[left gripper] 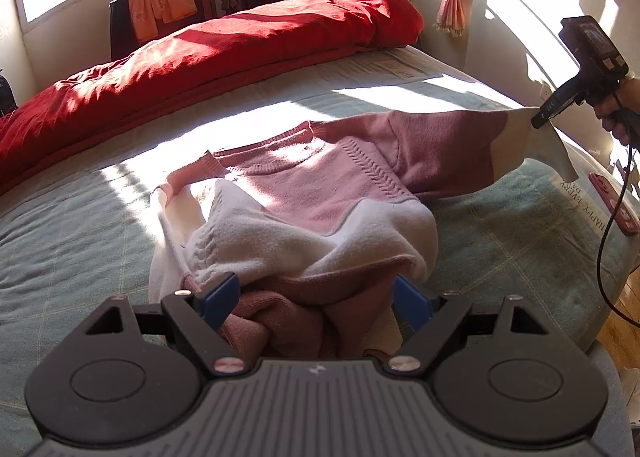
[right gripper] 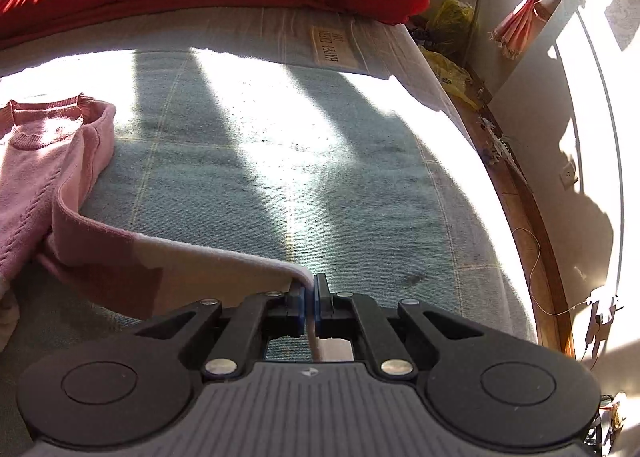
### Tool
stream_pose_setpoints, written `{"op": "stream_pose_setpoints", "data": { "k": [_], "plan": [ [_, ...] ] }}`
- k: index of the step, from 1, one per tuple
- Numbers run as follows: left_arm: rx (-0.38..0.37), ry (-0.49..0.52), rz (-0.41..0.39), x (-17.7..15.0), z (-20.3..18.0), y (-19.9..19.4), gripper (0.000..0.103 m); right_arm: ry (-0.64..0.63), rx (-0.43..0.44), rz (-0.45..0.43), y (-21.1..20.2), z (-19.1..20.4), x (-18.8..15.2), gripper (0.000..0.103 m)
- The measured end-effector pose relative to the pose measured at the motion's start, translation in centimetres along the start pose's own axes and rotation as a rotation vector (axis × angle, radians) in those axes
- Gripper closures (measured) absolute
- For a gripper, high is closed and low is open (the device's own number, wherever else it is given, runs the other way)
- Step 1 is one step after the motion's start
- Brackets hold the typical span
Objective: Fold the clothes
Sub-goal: 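Pull the sweater sleeve outward with the right gripper to spread it flat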
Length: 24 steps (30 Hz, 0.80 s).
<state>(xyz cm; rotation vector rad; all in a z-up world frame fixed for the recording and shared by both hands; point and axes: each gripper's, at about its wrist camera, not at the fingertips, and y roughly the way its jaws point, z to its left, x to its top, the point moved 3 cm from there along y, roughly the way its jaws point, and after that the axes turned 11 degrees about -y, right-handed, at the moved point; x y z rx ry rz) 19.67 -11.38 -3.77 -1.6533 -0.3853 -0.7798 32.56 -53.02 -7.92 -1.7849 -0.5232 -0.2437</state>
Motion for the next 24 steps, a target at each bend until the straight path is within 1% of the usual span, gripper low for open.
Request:
{"op": "stream_pose_setpoints", "data": {
  "k": [5, 16, 19, 24],
  "plan": [
    [0.011, 0.004, 0.008, 0.6, -0.4, 0.8, 0.018, 0.018, -0.025, 0.026, 2.3, -1.6, 0.5, 0.099],
    [0.009, 0.014, 0.027, 1.7, -1.4, 2.6, 0.018, 0.167, -0.087, 0.082, 7.7, -8.5, 1.7, 0.099],
    [0.004, 0.015, 0.026, 2.0, -1.7, 3.0, 0.018, 0.211, -0.089, 0.096, 9.2, -9.9, 1.8, 0.099],
    [0.0, 0.021, 0.039, 2.2, -2.4, 3.8, 0.018, 0.229, -0.06, 0.115, 11.1, -10.0, 1.5, 0.098]
  ]
}}
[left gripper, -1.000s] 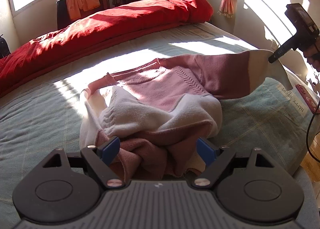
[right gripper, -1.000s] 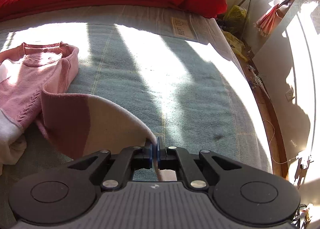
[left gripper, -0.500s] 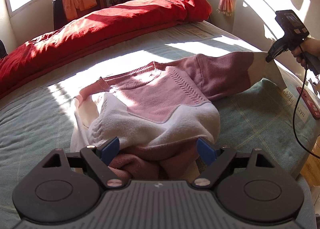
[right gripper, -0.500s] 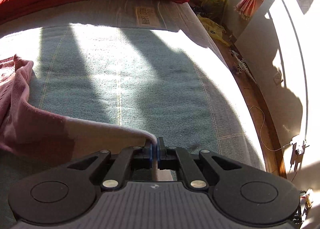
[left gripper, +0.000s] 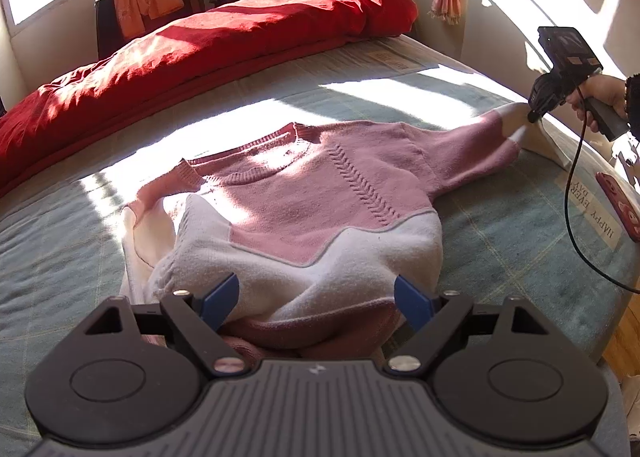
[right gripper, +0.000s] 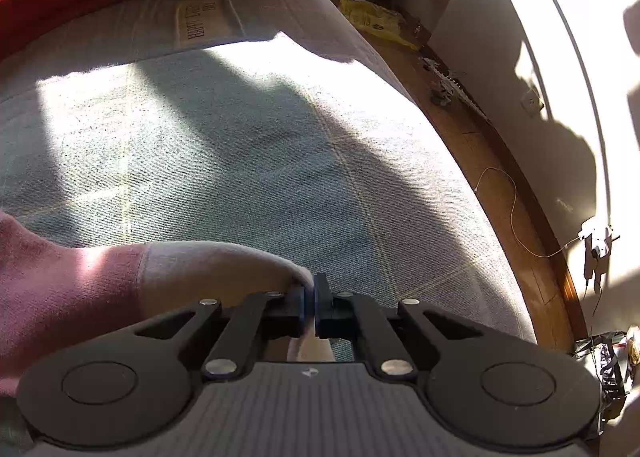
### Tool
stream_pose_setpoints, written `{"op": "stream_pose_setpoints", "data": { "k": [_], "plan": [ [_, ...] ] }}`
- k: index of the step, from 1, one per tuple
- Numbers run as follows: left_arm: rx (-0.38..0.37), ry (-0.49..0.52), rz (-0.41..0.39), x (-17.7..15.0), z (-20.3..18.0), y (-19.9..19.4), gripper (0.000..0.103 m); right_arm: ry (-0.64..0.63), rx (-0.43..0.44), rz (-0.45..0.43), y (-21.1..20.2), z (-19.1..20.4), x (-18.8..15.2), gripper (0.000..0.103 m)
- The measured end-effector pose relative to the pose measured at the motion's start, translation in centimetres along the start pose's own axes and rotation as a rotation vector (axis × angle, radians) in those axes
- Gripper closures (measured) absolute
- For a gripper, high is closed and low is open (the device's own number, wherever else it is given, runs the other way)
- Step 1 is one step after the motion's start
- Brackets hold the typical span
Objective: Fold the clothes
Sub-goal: 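Pull the sweater sleeve outward with the right gripper to spread it flat, then open the right gripper and release the sleeve cuff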
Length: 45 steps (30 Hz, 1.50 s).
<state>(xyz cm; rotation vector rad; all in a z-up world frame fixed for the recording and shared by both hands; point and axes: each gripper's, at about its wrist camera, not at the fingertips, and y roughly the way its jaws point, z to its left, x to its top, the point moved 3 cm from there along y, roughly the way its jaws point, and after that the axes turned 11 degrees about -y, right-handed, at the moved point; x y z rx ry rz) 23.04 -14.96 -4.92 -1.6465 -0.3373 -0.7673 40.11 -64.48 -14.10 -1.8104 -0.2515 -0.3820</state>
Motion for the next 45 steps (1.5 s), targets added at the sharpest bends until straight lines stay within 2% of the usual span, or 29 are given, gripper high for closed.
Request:
{"op": "stream_pose_setpoints", "data": {
  "k": [1, 3, 7, 8, 14, 16, 22, 24, 26, 29, 33, 40, 43, 45],
  "plan": [
    [-0.002, 0.001, 0.002, 0.0, -0.2, 0.2, 0.018, 0.001, 0.005, 0.004, 0.3, 0.1, -0.1, 0.096],
    [-0.007, 0.002, 0.005, 0.0, -0.4, 0.3, 0.018, 0.023, 0.025, -0.004, 0.5, -0.2, -0.4, 0.078],
    [-0.02, 0.012, 0.007, -0.1, -1.0, 0.4, 0.018, 0.09, 0.109, -0.045, -0.5, -1.6, -1.8, 0.066],
    [-0.024, 0.016, 0.006, -0.2, -1.2, 0.4, 0.018, 0.108, 0.124, -0.055, -1.0, -2.1, -2.1, 0.06],
    [-0.062, 0.025, 0.009, -0.6, -2.6, 0.3, 0.018, 0.107, 0.166, -0.086, -2.8, -3.7, -5.9, 0.054],
    [-0.076, 0.034, 0.009, -0.8, -3.0, 0.2, 0.018, 0.1, 0.206, -0.092, -2.8, -3.8, -7.6, 0.054],
    [-0.075, 0.048, 0.016, -0.9, -4.0, 0.3, 0.018, 0.062, 0.195, -0.073, -1.1, -3.2, -11.0, 0.056],
    [-0.07, 0.049, 0.016, -0.9, -4.1, 0.3, 0.018, 0.072, 0.214, -0.08, -1.0, -3.4, -11.2, 0.084],
    [-0.068, 0.054, 0.017, -0.9, -4.1, 0.2, 0.018, 0.081, 0.233, -0.087, -1.0, -3.5, -11.4, 0.088],
    [-0.063, 0.058, 0.021, -1.0, -4.2, 0.3, 0.018, 0.117, 0.284, -0.109, -2.0, -4.7, -11.2, 0.089],
    [-0.068, 0.053, 0.026, -1.1, -4.4, 0.3, 0.018, 0.16, 0.286, -0.11, -3.4, -7.2, -11.1, 0.09],
    [-0.076, 0.06, 0.024, -1.3, -4.6, 0.3, 0.018, 0.25, 0.233, -0.072, -5.2, -11.9, -11.3, 0.09],
    [-0.076, 0.052, 0.023, -1.3, -4.5, 0.2, 0.018, 0.289, 0.145, -0.051, -5.3, -13.5, -11.3, 0.093],
    [-0.077, 0.05, 0.017, -1.4, -4.4, 0.0, 0.018, 0.309, 0.138, -0.052, -5.3, -14.0, -11.2, 0.093]
  ]
}}
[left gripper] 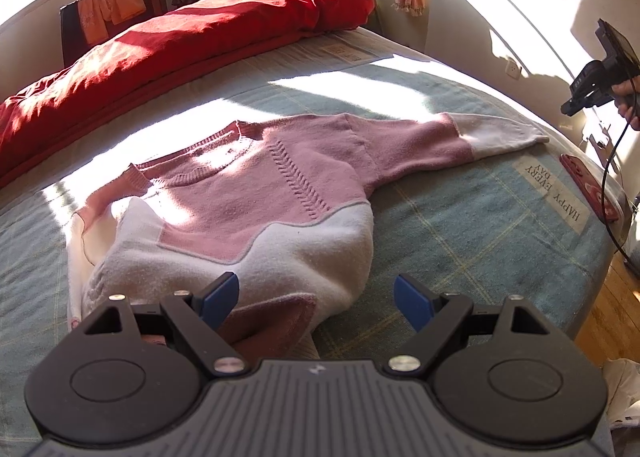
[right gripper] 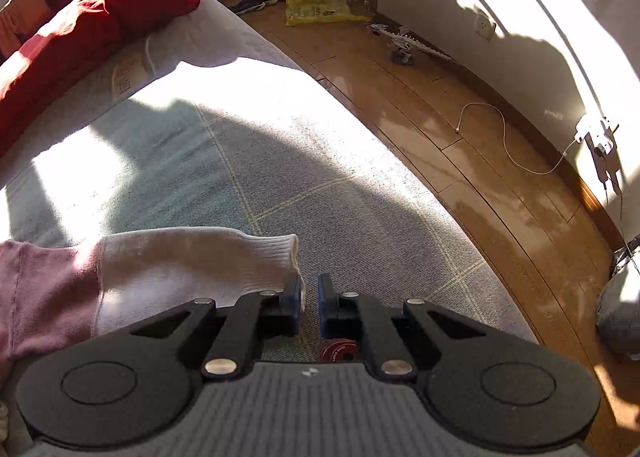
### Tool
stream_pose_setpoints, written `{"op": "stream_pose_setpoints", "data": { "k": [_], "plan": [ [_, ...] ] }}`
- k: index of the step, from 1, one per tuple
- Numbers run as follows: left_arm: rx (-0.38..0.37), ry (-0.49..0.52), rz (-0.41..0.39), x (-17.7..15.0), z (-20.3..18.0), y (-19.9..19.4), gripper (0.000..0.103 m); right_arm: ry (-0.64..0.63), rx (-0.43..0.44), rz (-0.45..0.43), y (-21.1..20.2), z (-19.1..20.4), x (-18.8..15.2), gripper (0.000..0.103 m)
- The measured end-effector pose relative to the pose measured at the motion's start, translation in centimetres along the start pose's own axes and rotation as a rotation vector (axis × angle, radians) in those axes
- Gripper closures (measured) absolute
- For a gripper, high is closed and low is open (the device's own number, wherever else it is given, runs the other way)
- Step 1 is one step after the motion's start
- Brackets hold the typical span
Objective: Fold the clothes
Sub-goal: 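Open the right gripper and release the sleeve cuff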
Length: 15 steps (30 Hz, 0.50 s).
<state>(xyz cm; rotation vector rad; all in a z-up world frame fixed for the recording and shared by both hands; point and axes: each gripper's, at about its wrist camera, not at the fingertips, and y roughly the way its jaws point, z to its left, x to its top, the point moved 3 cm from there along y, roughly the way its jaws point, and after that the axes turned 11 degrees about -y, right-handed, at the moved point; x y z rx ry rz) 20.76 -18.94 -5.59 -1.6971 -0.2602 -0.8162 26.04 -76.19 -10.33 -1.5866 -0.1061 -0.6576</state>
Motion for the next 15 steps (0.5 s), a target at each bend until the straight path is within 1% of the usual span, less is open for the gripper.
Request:
{"op": "stream_pose_setpoints", "data": {
  "k": [4, 8, 10, 11, 15],
  "plan": [
    [0.002, -0.006, 0.003, -0.1, 0.2, 0.0, 0.018, -0.037, 0.029, -0.005, 0.2, 1.6, 0.1, 0.091],
    [0.004, -0.012, 0.008, -0.1, 0.5, 0.1, 0.018, -0.096, 0.082, 0.0, 1.2, 5.0, 0.7, 0.087],
    [0.003, -0.013, 0.008, -0.1, 0.6, 0.1, 0.018, -0.136, 0.12, -0.003, 1.9, 7.4, 1.4, 0.083],
    [0.004, -0.014, 0.008, -0.1, 0.8, 0.1, 0.018, -0.16, 0.139, -0.005, 2.2, 8.6, 1.8, 0.079],
    [0.01, -0.025, 0.006, 0.0, 1.3, 0.1, 0.018, -0.272, 0.216, -0.004, 4.0, 14.5, 3.4, 0.075]
  ]
}}
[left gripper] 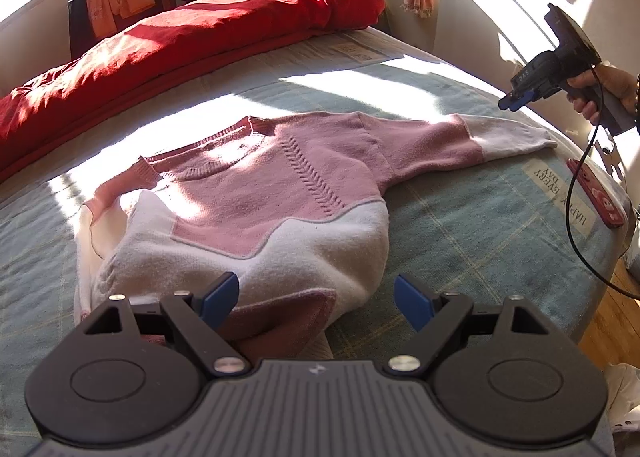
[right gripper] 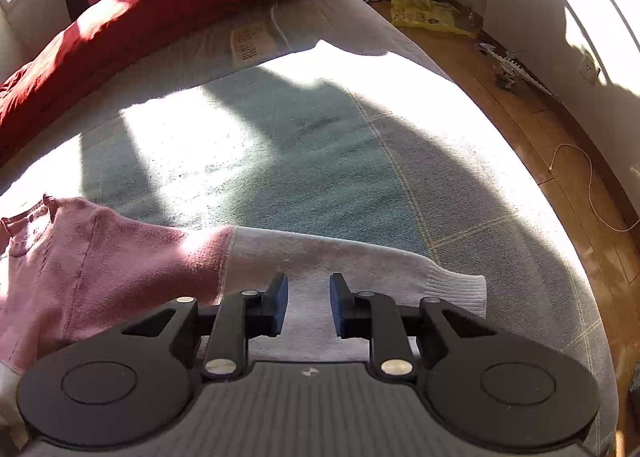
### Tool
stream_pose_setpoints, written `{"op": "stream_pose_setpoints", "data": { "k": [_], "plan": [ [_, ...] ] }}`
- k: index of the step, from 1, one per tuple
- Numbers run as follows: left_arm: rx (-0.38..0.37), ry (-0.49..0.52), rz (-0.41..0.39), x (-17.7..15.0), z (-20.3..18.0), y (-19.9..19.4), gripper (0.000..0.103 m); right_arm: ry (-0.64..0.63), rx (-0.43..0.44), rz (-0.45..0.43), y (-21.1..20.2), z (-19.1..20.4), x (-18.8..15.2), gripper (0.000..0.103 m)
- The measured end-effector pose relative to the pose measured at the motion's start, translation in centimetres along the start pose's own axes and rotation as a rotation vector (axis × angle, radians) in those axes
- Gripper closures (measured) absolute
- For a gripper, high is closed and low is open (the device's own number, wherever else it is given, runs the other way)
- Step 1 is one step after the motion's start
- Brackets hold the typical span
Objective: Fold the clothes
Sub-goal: 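Open the right gripper and release the sleeve cuff, then sweep the open right gripper along the sleeve to flatten it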
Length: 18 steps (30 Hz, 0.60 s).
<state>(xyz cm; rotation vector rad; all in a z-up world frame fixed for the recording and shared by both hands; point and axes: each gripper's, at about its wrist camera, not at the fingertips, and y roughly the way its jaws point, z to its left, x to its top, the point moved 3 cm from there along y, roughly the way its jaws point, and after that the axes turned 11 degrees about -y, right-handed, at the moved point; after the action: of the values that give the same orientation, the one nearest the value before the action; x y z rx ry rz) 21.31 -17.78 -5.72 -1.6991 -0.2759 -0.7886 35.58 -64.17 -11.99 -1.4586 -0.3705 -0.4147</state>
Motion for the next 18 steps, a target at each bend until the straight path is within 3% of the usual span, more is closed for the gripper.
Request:
{"op": "stream_pose_setpoints", "data": {
  "k": [11, 16, 18],
  "plan": [
    [-0.029, -0.016, 0.007, 0.1, 1.1, 0.4, 0.018, -0.317, 0.191, -0.021, 8.2, 13.8, 6.6, 0.062],
    [-0.035, -0.037, 0.021, 0.0, 1.9, 1.2, 0.018, -0.411, 0.205, -0.001, 11.6, 16.2, 7.9, 0.061],
    [-0.035, -0.043, 0.023, 0.0, 2.2, 1.5, 0.018, -0.439, 0.195, 0.008, 12.6, 16.4, 7.9, 0.054]
  ]
}}
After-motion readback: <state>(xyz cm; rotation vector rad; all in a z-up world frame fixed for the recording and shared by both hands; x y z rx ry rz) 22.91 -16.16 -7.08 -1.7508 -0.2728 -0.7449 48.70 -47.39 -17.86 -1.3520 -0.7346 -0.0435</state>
